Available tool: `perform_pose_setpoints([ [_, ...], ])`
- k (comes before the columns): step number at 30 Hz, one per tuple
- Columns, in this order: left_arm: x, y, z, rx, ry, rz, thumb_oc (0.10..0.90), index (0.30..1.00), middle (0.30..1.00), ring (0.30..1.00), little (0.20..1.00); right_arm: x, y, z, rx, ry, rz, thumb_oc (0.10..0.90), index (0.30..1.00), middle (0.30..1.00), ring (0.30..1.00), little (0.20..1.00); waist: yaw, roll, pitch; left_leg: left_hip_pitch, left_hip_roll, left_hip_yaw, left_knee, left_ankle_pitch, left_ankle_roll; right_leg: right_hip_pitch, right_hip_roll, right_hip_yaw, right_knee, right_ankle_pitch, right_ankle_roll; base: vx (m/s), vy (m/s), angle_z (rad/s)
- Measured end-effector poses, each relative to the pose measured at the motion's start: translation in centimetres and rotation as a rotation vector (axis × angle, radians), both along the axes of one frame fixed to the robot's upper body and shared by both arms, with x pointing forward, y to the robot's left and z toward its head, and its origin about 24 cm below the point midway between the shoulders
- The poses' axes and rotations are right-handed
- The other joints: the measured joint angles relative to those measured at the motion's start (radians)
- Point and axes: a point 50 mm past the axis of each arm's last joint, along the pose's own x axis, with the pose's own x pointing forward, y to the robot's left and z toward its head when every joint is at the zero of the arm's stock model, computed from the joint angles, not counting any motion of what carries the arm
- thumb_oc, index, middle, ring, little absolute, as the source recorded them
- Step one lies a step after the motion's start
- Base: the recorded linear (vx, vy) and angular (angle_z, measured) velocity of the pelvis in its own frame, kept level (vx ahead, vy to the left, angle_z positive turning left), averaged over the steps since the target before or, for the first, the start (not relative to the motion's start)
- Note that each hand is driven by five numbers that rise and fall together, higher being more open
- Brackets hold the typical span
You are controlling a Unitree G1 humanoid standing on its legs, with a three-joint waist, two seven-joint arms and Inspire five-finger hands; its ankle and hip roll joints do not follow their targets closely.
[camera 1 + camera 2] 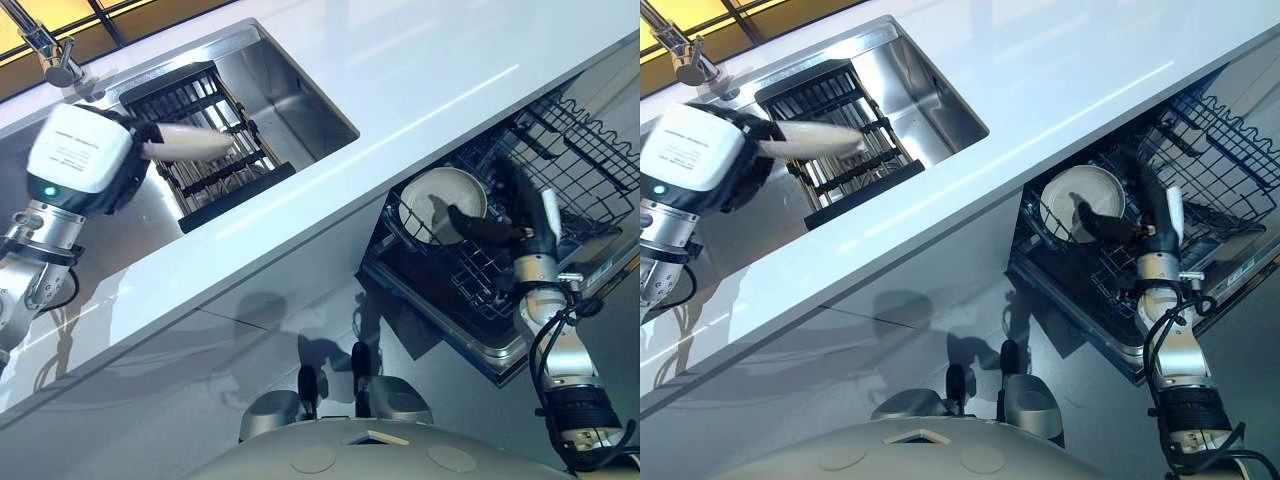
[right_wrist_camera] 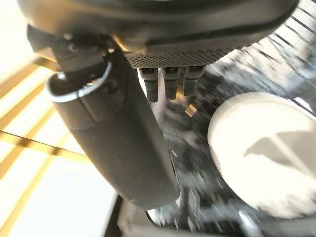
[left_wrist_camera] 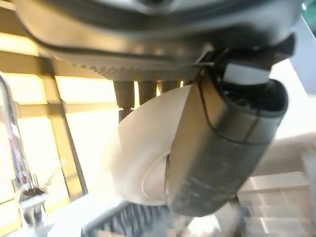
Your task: Pick up plates and place into dishwasher.
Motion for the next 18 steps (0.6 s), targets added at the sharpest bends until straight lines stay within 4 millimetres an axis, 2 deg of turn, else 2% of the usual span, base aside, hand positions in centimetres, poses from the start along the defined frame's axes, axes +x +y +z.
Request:
perform_pose_setpoints([
  [7,-0.9,0.0,3.2,-0.051,-0.197,-0.021,0.1,0.3,0.3,0.3,0.2,-1.3,-2.9,4.8,-0.141,-0.264,-0.275,0.8,0.9,0.9,0.9,0.9,0.005,-0.001,-0.003,0.003,0.0,0.002,0.0,0.0,0.0,0.002,0.002,0.016,0.0,0.0,0.0,0.0,-0.003,-0.01],
  [10,-1.2,-0.4,4.3,-0.079,-0.246,-0.048,0.1,0.3,0.3,0.3,0.2,-1.8,-2.9,7.2,-0.135,-0.387,-0.292,0.8,0.9,0.9,0.9,0.9,0.003,-0.002,-0.005,0.009,0.002,0.008,0.0,-0.001,-0.001,0.006,0.004,0.022,0.0,0.0,0.0,-0.01,-0.02,-0.06],
  [14,-1.2,-2.5,5.0,-0.206,-0.248,-0.172,0.1,0.3,0.3,0.3,0.2,-2.0,-0.6,10.3,-0.153,-0.491,-0.032,0.8,0.9,0.9,0.9,0.9,-0.005,-0.001,-0.017,0.01,0.002,0.011,0.0,-0.001,-0.001,0.006,0.005,0.023,0.0,0.001,-0.001,-0.02,-0.024,-0.04],
  [18,-0.5,-5.1,5.2,-0.34,-0.219,-0.321,0.1,0.3,0.3,0.3,0.2,-1.3,3.4,12.2,-0.266,-0.503,0.298,0.8,0.9,0.9,0.9,0.9,-0.006,-0.006,-0.034,0.01,0.002,0.011,0.0,-0.001,-0.002,0.006,0.006,0.023,0.0,0.002,-0.002,-0.01,-0.016,0.0],
])
